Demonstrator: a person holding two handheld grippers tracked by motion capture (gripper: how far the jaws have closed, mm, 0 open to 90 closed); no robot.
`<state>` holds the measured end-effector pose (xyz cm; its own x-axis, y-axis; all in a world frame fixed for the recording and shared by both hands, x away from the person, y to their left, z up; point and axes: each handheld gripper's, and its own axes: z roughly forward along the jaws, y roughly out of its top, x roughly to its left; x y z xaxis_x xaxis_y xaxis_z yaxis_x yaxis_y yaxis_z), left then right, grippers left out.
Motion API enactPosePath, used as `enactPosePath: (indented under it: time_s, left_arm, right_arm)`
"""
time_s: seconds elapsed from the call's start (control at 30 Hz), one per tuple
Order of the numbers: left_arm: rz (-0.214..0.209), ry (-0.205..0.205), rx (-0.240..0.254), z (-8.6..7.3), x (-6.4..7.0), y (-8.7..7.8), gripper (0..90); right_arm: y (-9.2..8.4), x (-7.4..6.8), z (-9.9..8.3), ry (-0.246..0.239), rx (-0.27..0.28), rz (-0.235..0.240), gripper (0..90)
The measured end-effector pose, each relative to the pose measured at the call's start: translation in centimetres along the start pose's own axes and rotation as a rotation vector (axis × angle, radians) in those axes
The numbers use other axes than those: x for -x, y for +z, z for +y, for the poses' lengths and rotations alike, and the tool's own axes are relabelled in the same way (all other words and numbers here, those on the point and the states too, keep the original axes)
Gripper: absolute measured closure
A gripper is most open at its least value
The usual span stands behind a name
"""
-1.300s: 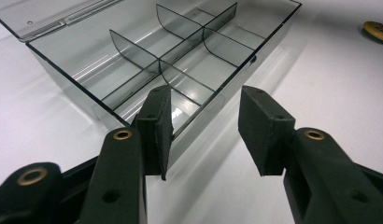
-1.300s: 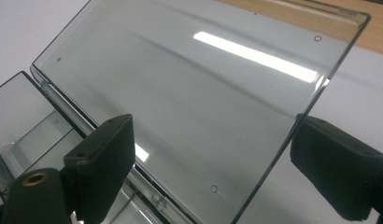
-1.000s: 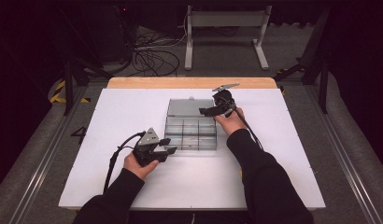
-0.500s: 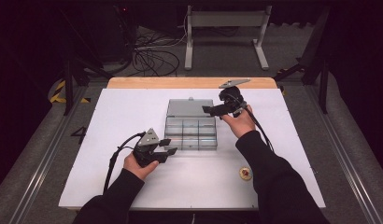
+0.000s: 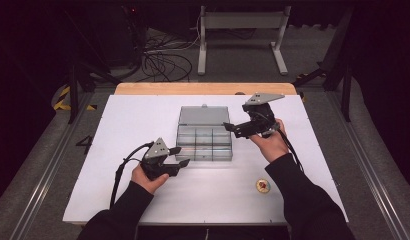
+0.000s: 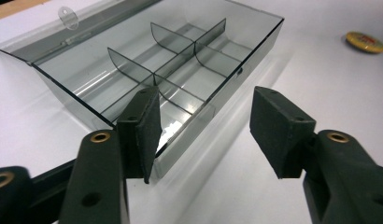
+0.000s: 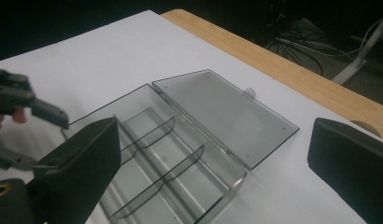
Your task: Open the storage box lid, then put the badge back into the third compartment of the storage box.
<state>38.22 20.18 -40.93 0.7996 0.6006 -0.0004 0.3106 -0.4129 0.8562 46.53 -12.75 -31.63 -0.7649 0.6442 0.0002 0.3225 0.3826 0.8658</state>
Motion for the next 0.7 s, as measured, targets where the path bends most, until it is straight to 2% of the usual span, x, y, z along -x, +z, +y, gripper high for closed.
enactPosePath:
  time_s: [0.2, 0.37, 0.5, 0.63, 0.7]
  left_arm:
    - [0.016, -0.009, 0.026, 0.0, 0.4, -0.9, 35.6]
    - [0.030, -0.019, 0.044, -0.1, 0.4, -1.8, 33.1]
    - [0.038, -0.029, 0.051, -0.3, 0.1, -2.4, 32.9]
    - [0.050, -0.036, 0.060, -0.5, 0.0, -2.7, 32.8]
    - [0.049, -0.044, 0.061, -0.5, 0.0, -2.9, 32.8]
  right_arm:
    - [-2.1, -1.1, -1.0, -0.036, 0.035, -0.010, 3.0]
    - [-3.3, -1.7, -1.7, -0.044, 0.050, -0.045, 2.5]
    - [-3.9, -2.0, -2.2, -0.023, 0.062, -0.058, 4.2]
    - [-4.9, -2.0, -2.8, -0.010, 0.068, -0.022, 5.3]
    - [-5.2, -2.1, -3.0, -0.018, 0.059, -0.023, 8.8]
